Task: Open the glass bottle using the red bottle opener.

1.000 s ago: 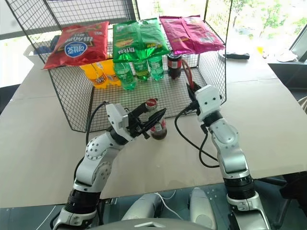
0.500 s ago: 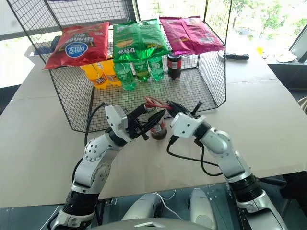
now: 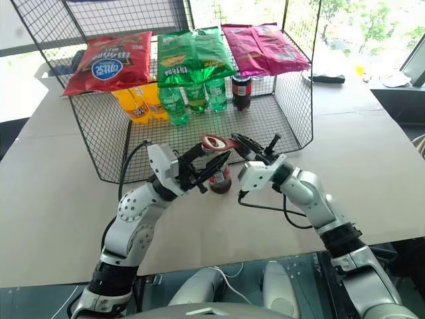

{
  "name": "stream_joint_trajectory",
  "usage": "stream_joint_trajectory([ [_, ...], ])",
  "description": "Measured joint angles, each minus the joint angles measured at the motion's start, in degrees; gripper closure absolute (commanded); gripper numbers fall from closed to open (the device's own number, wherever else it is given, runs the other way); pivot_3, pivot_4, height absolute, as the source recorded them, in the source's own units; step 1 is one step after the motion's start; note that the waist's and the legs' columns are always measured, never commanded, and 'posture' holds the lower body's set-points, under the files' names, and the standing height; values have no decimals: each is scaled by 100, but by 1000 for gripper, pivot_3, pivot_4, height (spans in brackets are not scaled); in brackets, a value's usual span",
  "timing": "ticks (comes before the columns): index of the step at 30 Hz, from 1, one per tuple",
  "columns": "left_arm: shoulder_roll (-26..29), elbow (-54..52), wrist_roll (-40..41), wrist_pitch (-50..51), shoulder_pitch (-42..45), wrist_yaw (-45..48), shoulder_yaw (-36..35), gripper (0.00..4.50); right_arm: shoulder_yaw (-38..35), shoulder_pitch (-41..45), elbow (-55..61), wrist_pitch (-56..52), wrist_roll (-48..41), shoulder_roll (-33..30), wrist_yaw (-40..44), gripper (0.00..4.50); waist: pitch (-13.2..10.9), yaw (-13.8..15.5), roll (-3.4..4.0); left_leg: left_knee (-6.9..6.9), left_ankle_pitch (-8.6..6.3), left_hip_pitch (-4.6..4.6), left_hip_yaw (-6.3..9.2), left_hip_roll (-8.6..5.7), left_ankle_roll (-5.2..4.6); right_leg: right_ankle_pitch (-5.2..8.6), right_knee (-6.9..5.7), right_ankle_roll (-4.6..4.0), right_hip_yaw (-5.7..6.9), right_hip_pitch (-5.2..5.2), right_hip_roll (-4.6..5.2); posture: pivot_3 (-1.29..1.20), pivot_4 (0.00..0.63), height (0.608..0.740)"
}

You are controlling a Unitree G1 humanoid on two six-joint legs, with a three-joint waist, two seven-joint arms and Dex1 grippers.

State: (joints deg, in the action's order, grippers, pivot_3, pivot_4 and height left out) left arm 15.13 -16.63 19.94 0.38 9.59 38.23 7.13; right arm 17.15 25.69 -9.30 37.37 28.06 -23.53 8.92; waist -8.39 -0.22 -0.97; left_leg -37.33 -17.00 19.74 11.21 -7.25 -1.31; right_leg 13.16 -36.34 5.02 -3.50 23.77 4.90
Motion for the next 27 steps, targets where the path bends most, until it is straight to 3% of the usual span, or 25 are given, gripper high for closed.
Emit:
stream_joint_trajectory([
  [10, -20, 3, -3, 37, 16, -2, 8, 2897, -13, 530, -490, 671, 1407, -344, -1404, 4500, 0, 2, 0, -2, 1, 0, -5, 0, 1, 0, -6, 0, -6, 1, -1, 0, 150, 740],
  [18, -55, 4, -18, 23, 36, -52, 17, 2897, 29, 1061, -571, 940, 1942, -779, -1644, 4500, -2, 22, -1, -3, 1, 2, -7, 0, 1, 0, -3, 0, -9, 2, -1, 0, 150, 740],
  [27, -94, 36, -21, 41, 85, -103, 26, 2897, 84, 1311, -838, 1166, 2000, -835, -1791, 4500, -2, 37, -1, 0, 1, 5, -7, 0, 1, 0, 5, 0, -9, 2, -1, 0, 150, 740],
])
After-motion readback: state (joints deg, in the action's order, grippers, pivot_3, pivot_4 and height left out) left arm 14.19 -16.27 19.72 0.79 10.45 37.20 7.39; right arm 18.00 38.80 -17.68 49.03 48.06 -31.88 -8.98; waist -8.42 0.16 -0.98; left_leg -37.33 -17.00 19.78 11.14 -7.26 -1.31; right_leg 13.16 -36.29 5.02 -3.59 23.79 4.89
